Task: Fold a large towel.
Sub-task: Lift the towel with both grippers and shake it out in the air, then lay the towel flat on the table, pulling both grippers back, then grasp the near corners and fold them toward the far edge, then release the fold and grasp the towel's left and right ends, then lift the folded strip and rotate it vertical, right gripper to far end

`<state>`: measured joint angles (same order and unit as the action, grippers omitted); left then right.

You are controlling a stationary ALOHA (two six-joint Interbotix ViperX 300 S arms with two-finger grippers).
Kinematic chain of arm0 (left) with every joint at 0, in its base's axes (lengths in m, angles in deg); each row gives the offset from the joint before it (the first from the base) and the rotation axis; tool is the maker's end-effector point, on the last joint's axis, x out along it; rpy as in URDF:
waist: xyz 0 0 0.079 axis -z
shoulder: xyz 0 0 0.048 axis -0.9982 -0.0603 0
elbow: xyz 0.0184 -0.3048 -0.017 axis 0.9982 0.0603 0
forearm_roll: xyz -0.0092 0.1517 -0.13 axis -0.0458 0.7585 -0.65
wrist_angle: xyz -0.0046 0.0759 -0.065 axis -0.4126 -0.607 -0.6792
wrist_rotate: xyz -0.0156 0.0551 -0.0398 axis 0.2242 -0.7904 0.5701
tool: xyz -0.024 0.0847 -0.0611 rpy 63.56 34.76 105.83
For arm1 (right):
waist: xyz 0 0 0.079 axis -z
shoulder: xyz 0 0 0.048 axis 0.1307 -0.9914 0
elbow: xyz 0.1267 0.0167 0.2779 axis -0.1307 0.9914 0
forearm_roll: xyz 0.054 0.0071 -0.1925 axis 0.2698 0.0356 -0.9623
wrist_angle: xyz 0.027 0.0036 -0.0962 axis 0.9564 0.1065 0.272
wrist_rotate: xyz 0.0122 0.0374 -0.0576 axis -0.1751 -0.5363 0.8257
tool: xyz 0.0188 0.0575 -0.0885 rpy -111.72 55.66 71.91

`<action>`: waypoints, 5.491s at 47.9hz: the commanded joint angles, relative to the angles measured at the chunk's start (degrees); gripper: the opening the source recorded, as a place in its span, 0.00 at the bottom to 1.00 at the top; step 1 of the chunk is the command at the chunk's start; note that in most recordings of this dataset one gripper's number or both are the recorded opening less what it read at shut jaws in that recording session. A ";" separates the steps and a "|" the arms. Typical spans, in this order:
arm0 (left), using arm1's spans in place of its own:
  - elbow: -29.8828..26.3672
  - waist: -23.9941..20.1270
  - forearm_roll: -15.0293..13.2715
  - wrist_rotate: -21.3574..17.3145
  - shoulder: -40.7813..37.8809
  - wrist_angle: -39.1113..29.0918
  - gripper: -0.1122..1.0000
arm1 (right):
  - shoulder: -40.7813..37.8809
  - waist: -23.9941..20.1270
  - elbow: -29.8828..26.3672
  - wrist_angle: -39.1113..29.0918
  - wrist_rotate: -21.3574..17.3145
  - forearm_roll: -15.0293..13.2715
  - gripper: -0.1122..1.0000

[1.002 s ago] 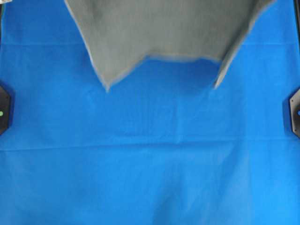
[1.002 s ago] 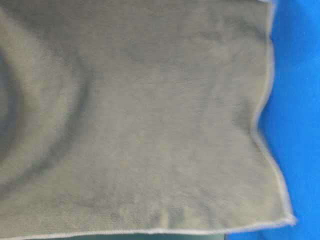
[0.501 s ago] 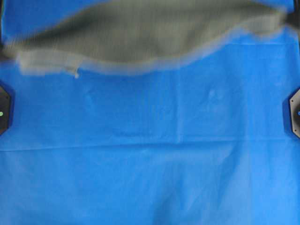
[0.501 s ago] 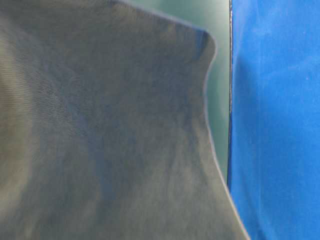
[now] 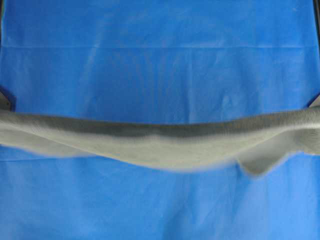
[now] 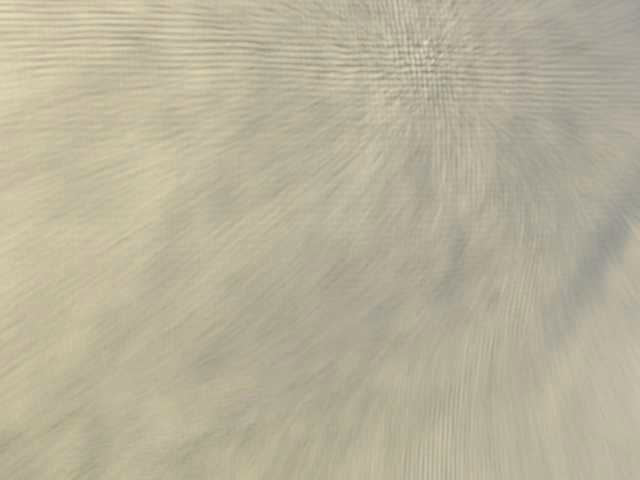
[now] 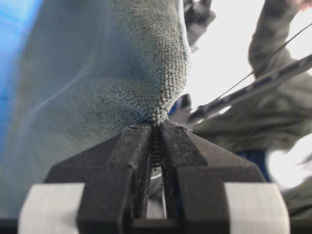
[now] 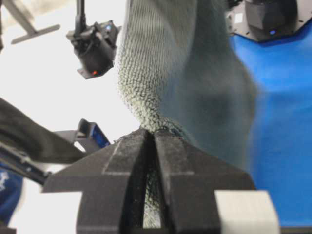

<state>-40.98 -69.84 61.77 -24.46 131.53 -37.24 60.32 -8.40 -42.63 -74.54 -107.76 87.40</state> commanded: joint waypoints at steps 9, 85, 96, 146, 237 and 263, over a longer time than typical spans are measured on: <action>-2.29 -8.17 0.35 2.20 0.00 -7.91 0.12 | 0.18 1.14 -1.58 -0.97 -4.48 -8.09 0.14; 36.04 -23.47 -0.97 -8.35 -13.71 21.27 0.12 | -4.13 19.60 35.07 -7.38 -22.68 -12.74 0.14; 42.28 -10.02 -0.97 4.57 -23.20 37.79 0.12 | -9.23 8.53 41.48 3.25 -22.85 -5.71 0.14; 35.60 3.08 -0.26 7.47 -38.94 34.54 0.75 | -18.19 -5.10 45.18 12.04 -22.85 3.43 0.45; 34.37 -30.32 0.09 -31.20 -41.84 25.31 0.13 | -27.69 32.61 44.21 19.69 -22.50 -26.37 0.14; 21.45 -30.06 0.09 -29.71 -15.03 3.69 0.13 | -0.35 18.02 27.42 -4.39 -22.59 -25.05 0.14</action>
<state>-16.28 -100.08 61.86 -54.35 113.33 -30.82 58.30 11.38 -11.78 -78.75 -130.53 62.43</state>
